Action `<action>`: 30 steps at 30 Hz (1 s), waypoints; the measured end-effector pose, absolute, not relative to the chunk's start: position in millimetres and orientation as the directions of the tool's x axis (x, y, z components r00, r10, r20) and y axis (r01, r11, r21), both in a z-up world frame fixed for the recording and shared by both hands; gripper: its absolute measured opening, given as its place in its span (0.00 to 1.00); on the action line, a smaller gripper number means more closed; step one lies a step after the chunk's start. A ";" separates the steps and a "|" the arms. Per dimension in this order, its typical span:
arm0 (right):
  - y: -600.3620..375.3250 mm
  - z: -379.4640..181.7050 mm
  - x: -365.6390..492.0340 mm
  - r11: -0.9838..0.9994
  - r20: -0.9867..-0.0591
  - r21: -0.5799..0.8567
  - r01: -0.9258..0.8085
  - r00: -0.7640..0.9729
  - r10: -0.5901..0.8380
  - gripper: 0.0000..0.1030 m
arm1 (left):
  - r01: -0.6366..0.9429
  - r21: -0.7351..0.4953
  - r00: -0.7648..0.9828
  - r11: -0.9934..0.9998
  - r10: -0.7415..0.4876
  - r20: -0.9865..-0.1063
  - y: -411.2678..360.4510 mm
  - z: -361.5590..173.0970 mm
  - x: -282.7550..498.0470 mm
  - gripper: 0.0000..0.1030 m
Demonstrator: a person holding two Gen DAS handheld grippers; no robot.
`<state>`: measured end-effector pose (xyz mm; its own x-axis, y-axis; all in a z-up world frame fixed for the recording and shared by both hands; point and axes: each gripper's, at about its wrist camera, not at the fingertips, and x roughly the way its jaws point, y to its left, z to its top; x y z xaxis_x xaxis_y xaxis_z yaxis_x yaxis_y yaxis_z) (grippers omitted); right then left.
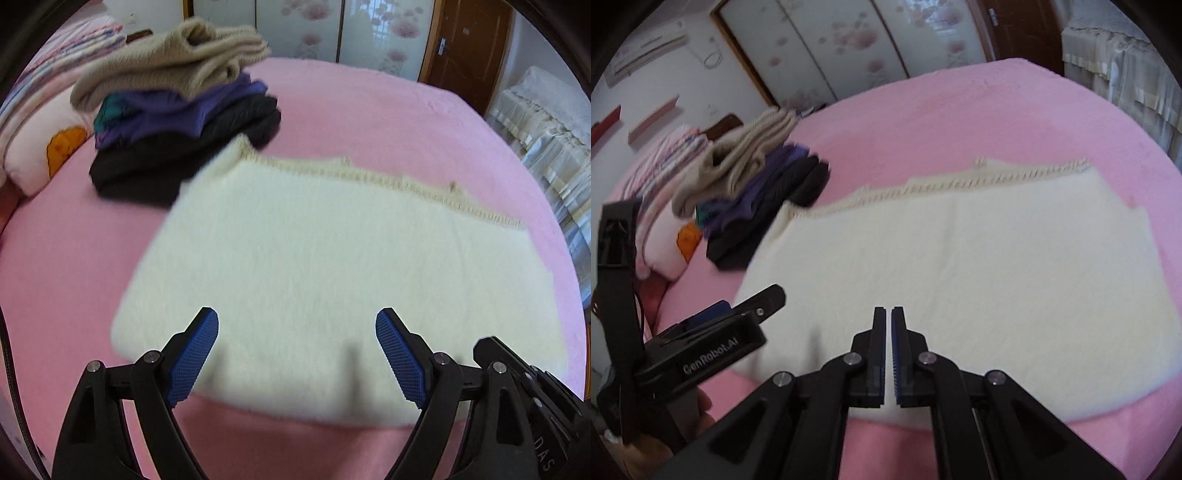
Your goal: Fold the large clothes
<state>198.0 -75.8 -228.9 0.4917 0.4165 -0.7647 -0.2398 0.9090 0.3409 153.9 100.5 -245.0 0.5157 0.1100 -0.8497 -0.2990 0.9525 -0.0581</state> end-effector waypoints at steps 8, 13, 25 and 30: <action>-115.8 -266.0 194.2 0.958 -0.823 0.250 -0.141 0.490 0.287 0.03 | -0.316 -0.020 0.465 0.949 0.136 -0.875 111.3 -283.8 144.4 0.84; -172.7 -269.7 197.6 0.992 -0.842 0.126 -0.023 0.526 0.119 0.02 | -0.349 0.009 0.457 0.937 0.179 -0.871 141.2 -289.3 150.1 0.84; -237.1 -276.9 203.3 0.995 -0.858 0.036 0.093 0.514 -0.017 0.00 | -0.521 0.024 0.374 0.853 0.254 -0.892 223.3 -307.1 140.1 0.97; -239.7 -280.7 205.6 0.989 -0.868 0.055 0.134 0.496 -0.019 0.00 | -0.534 0.013 0.373 0.846 0.249 -0.894 226.8 -309.6 139.0 0.97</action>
<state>205.6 -239.7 -280.7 0.4962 -0.0186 -0.8680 0.1340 0.9894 0.0554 139.0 226.8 -309.6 0.3726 0.2490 -0.8940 -0.5336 0.8456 0.0132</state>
